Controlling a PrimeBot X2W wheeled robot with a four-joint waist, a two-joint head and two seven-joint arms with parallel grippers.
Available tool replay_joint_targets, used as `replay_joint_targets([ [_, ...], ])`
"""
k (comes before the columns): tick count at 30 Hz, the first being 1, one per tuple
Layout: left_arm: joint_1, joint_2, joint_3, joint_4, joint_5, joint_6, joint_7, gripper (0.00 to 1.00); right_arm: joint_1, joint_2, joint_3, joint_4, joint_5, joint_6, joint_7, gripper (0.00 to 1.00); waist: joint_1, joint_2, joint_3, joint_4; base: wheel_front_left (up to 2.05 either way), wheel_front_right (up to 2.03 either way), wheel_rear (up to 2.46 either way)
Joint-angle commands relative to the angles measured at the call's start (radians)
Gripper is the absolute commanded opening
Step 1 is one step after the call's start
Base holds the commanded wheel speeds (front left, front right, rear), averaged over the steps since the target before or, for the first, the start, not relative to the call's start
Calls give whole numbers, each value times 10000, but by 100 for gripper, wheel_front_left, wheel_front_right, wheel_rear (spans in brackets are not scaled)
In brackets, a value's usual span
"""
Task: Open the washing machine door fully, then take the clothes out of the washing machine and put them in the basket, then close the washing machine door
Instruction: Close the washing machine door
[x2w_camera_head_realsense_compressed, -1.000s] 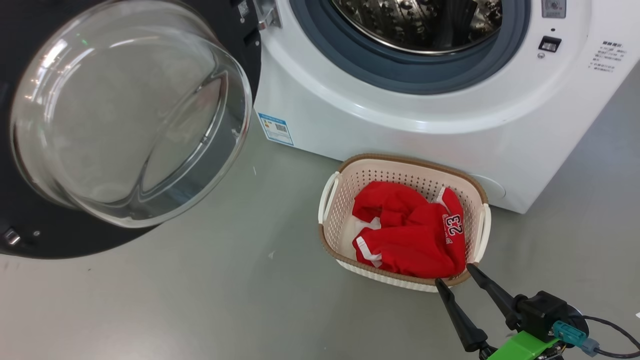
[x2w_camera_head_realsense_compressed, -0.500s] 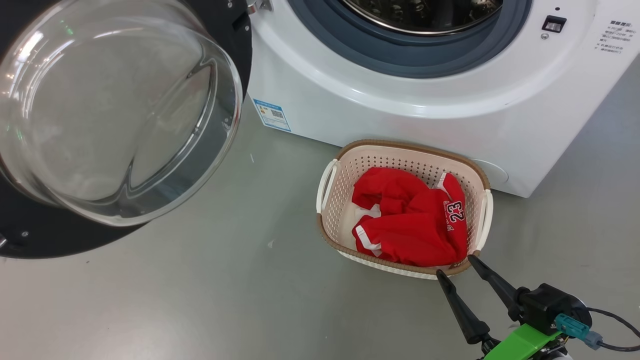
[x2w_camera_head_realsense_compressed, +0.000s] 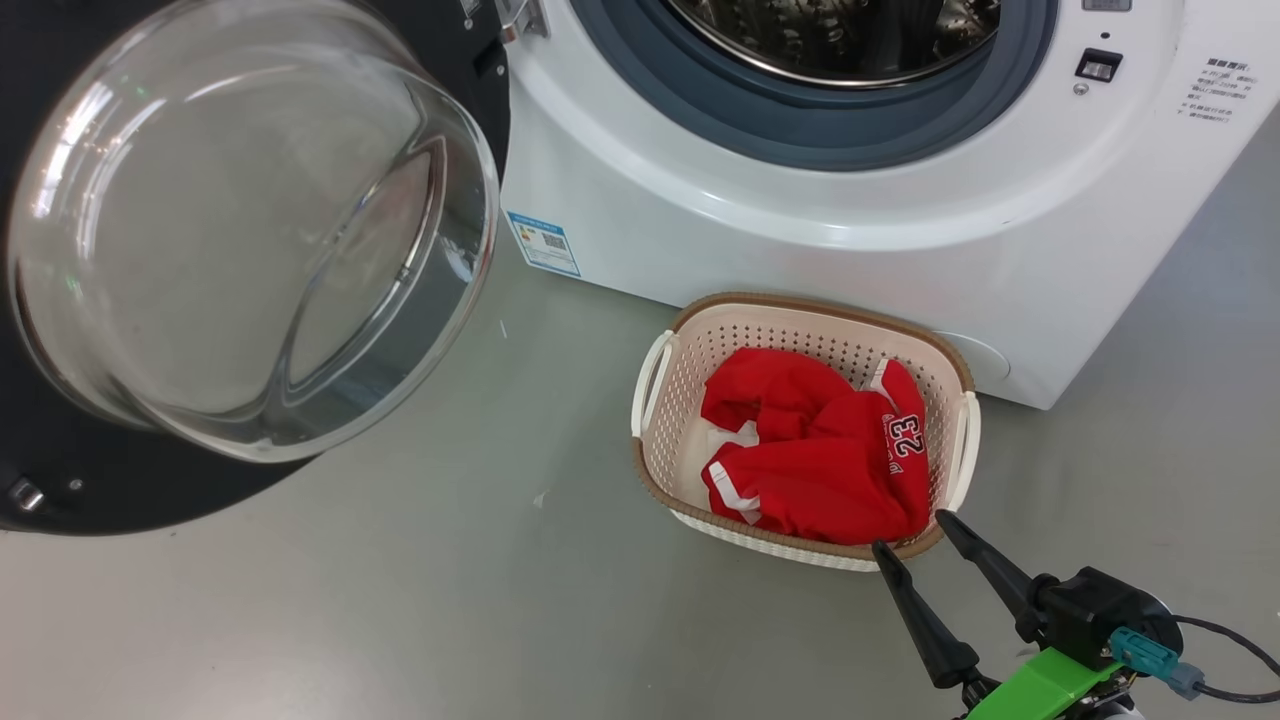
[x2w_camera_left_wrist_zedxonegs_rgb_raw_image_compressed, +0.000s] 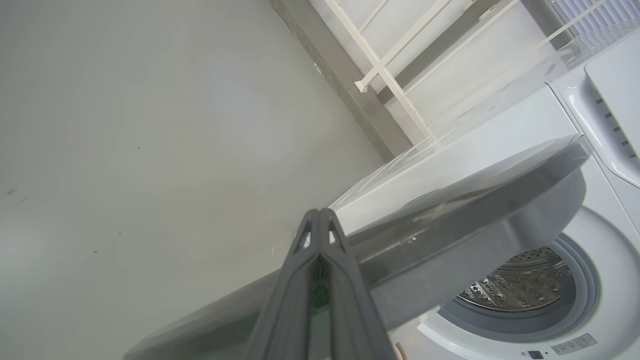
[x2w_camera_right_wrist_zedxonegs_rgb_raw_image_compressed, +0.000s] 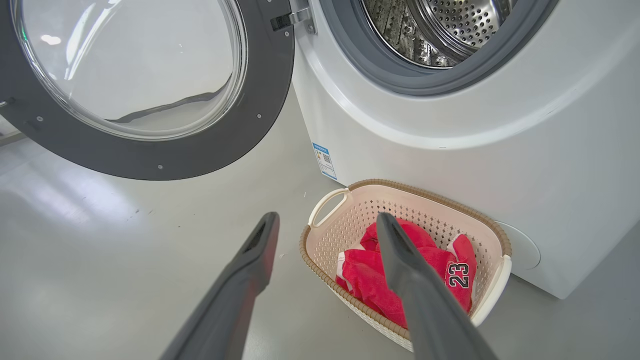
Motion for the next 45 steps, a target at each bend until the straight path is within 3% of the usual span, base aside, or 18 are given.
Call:
replay_joint_targets([
  [1,184,374,13,-339,-96,-71,229,0,-119,-31,143,-213,-26,48,-65,100,0,-1,-35,-6,0,0,0],
  [26,1473,552,-141,-2752,-1778,-71,2373,0,62,118,-49,-224,-27,48,-65,100,0,-1,-465,-158,0,0,0],
  [37,2271,500,-431,-4690,-2568,-71,3216,0,240,206,-411,-305,-49,48,-65,100,0,-1,-688,-342,0,0,0],
  [45,2752,87,-790,-6262,-3001,-71,3304,0,425,198,-840,-425,-113,48,-65,100,0,-1,-767,-510,0,0,0],
])
